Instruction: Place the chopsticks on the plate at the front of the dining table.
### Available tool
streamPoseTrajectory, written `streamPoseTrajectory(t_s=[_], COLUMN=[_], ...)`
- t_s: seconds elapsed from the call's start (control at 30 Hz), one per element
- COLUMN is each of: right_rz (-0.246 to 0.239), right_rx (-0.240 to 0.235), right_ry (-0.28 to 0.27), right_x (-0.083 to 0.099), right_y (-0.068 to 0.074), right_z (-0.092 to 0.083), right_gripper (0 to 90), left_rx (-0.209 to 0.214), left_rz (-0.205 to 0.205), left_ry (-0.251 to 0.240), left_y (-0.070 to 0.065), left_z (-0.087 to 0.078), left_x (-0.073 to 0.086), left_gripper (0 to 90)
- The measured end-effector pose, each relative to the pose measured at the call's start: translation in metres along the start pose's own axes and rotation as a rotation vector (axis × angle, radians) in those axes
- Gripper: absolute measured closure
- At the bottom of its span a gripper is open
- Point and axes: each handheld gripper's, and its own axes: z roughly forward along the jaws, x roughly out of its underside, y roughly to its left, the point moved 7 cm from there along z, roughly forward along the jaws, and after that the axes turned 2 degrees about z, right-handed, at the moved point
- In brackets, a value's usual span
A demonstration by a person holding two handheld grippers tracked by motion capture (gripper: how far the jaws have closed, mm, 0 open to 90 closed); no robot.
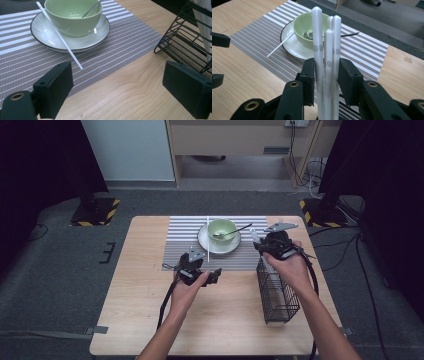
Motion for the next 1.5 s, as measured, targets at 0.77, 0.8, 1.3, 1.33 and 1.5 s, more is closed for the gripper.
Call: streamPoseTrajectory(t_s=[0.77, 0.8, 1.3, 1.33, 1.5], right_rz=[-0.062, -0.062, -0.041, -0.041, 0.009], right_rx=[0.076, 0.076, 0.032, 0.032, -0.04], right_ry=[-0.022, -0.022, -0.074, -0.074, -0.148], right_x=[-0.002, -0.002, -0.009, -0.009, -0.02], right_y=[0.011, 0.011, 0.008, 0.008, 0.0], right_z=[0.003, 0.003, -0.001, -0.001, -0.016], right_gripper=[67.9, 67.9, 84.0, 84.0, 84.2], left_rx=[-0.003, -0.003, -0.012, -0.012, -0.009], left_rz=[-0.006, -0.006, -0.019, -0.019, -0.019], left_ry=[0.004, 0.004, 0.0, 0.001, -0.018], left_y=[0.003, 0.003, 0.011, 0.011, 0.012], left_z=[-0.001, -0.001, -0.004, -0.005, -0.009], left_x=[0.005, 0.005, 0.007, 0.007, 0.005], left_gripper=[9.9, 9.9, 10.5, 10.5, 10.4])
